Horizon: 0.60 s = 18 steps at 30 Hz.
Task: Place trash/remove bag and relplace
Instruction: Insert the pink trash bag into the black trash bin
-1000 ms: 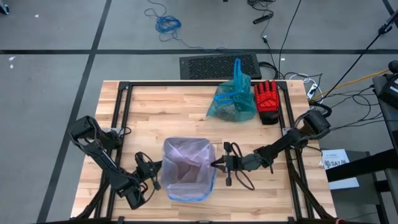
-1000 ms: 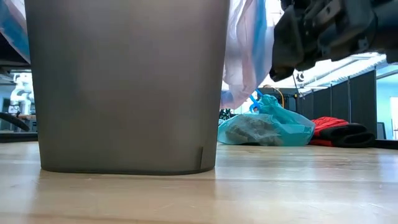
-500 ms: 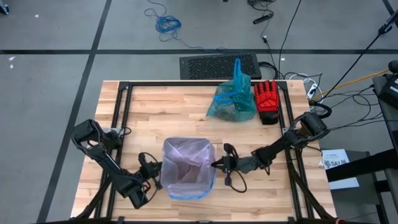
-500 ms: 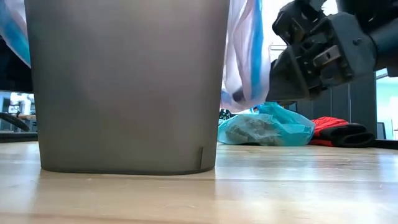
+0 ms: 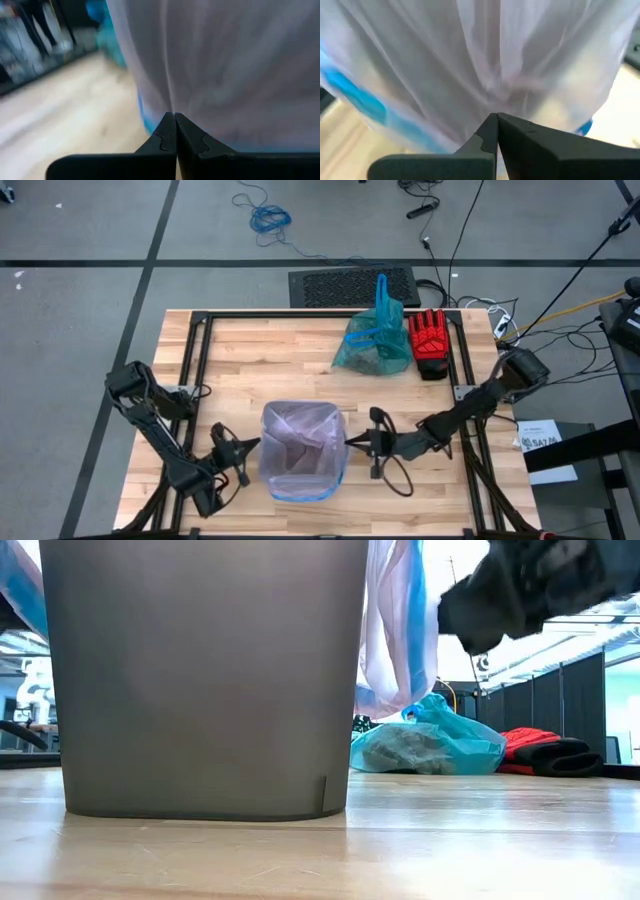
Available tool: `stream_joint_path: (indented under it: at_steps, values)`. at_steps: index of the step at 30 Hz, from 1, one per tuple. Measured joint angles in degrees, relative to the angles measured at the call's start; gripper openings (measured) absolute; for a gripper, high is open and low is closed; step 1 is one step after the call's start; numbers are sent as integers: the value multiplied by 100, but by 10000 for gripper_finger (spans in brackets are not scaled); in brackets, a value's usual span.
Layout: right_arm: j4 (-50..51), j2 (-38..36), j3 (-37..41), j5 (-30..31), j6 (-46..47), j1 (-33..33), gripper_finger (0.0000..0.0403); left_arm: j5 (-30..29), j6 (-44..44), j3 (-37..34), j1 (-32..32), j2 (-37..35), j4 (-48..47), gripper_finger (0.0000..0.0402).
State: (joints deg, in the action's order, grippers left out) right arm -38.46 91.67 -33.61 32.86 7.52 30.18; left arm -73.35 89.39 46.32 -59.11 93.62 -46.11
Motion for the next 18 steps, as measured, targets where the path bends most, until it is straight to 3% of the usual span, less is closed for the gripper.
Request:
stream_joint_path:
  at_steps: [2, 6, 10, 14, 18]
  values:
    - [-35, -198, 0, 30, -131, 60, 0, -435, 115, -2, 3, -2, -109, 0]
    - [-225, -455, 0, 38, -424, 146, 0, -560, 666, -6, -2, -2, -592, 0]
    - [-854, -456, 0, 17, -838, 127, 0, -1166, 1210, -108, -17, -2, -755, 0]
    - [-1387, -335, 0, -32, -1168, 96, 0, -1226, 1235, -179, 34, 0, -669, 0]
    - [-1831, -40, -2, -543, -1119, -143, 0, -1245, 1228, -177, 238, 0, -543, 0]
